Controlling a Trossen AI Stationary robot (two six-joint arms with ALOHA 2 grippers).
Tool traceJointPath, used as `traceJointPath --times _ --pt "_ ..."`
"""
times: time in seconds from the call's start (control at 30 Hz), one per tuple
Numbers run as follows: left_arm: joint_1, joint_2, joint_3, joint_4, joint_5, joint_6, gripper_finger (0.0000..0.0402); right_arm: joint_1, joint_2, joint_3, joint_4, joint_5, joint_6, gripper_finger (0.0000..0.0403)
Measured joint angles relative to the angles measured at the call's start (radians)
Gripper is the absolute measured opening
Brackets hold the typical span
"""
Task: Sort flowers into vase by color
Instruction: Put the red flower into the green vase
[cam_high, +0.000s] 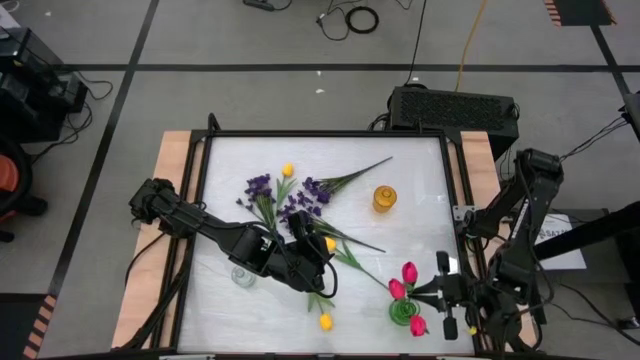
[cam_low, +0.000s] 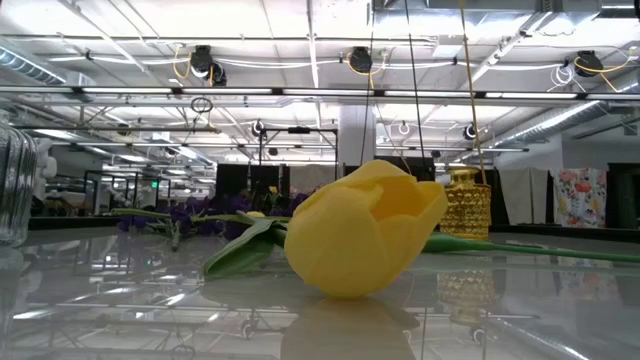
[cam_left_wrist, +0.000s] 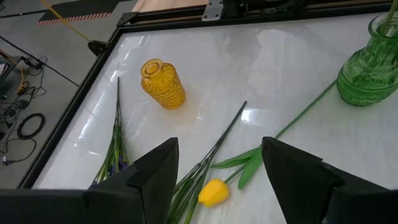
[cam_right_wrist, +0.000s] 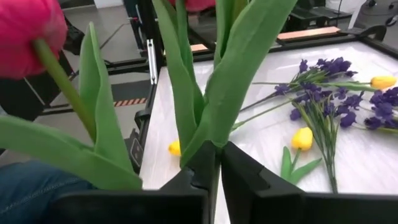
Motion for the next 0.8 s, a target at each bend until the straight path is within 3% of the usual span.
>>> traceJointPath --times 0.23,0.47,0.63,0.8 --pt "0.000 0.000 0.000 -0.002 0.000 0.000 0.0237 0.033 0.007 0.000 0.009 -0.018 0.027 0.0063" --pt "0.000 0.000 0.000 -0.002 0.000 0.001 0.0237 0.069 -0.053 0.000 0.020 -0.014 0.051 0.0136" --pt "0.000 0.000 0.000 -0.004 0.000 0.001 0.0237 0.103 -0.116 0.000 0.017 -0.021 0.077 0.0182" --pt "-0.004 0.000 0.000 -0.011 0.000 0.002 0.0237 0.163 -0.229 0.000 0.015 -0.065 0.085 0.0196"
